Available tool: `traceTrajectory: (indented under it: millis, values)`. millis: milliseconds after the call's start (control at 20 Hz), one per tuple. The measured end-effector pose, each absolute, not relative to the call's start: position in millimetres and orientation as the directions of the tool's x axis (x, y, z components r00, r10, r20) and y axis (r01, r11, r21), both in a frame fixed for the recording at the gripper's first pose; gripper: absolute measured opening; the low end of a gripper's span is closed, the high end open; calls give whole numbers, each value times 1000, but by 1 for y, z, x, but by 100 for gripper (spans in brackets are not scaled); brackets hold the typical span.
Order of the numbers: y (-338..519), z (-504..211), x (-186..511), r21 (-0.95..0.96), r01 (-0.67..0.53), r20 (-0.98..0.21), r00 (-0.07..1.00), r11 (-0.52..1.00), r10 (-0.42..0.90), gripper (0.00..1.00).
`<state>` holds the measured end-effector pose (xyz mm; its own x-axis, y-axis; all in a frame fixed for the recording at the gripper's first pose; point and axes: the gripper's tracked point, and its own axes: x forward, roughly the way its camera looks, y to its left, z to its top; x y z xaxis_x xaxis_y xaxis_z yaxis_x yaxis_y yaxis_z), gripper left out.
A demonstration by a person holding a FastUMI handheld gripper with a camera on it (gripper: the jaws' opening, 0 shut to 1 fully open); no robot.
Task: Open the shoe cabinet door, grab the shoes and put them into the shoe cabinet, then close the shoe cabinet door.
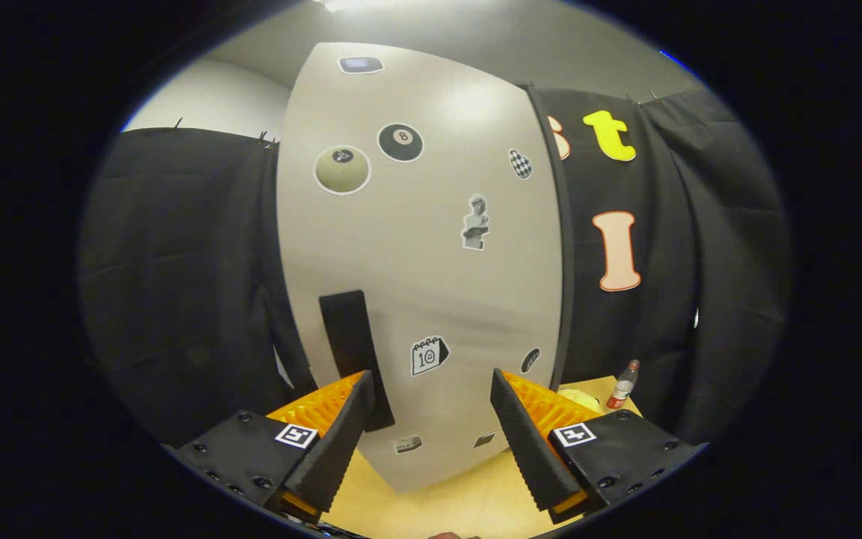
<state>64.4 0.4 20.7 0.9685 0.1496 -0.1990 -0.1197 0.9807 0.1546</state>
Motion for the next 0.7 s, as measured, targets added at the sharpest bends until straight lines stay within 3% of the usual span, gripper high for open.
traceTrajectory:
  millis: [700]
  values:
    - [-41,33,58,18,-49,-99,994,999,50,98]
